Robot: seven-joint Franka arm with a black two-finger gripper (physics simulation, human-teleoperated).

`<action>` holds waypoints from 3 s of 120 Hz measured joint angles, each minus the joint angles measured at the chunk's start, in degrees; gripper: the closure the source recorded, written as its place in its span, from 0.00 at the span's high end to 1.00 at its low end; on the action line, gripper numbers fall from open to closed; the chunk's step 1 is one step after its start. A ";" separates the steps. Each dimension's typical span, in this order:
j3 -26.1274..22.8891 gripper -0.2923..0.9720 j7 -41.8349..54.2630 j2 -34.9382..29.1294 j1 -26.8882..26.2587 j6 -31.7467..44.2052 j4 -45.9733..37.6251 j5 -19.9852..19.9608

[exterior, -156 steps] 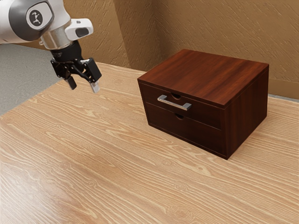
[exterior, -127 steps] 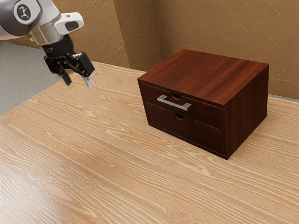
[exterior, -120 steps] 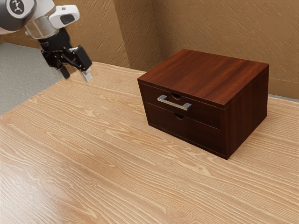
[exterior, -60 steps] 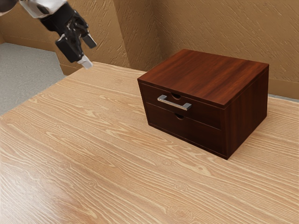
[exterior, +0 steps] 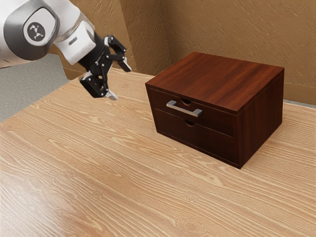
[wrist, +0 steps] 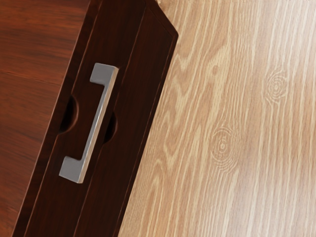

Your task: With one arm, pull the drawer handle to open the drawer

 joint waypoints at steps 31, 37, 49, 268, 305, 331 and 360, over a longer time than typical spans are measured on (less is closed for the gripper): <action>-2.19 0.70 6.70 -1.40 -1.05 15.70 -11.01 0.86; -2.26 0.68 7.81 -0.72 -1.10 18.51 -11.29 1.40; -2.27 0.65 9.76 1.04 -1.14 22.69 -11.42 2.65; -7.24 0.44 16.19 12.59 -1.38 37.14 -12.00 0.76; -7.20 0.42 15.82 13.31 -1.31 37.51 -12.00 0.68; -7.20 0.40 15.56 13.71 -1.29 37.67 -12.08 0.63; -7.20 0.36 15.38 13.51 -1.26 37.82 -12.50 0.59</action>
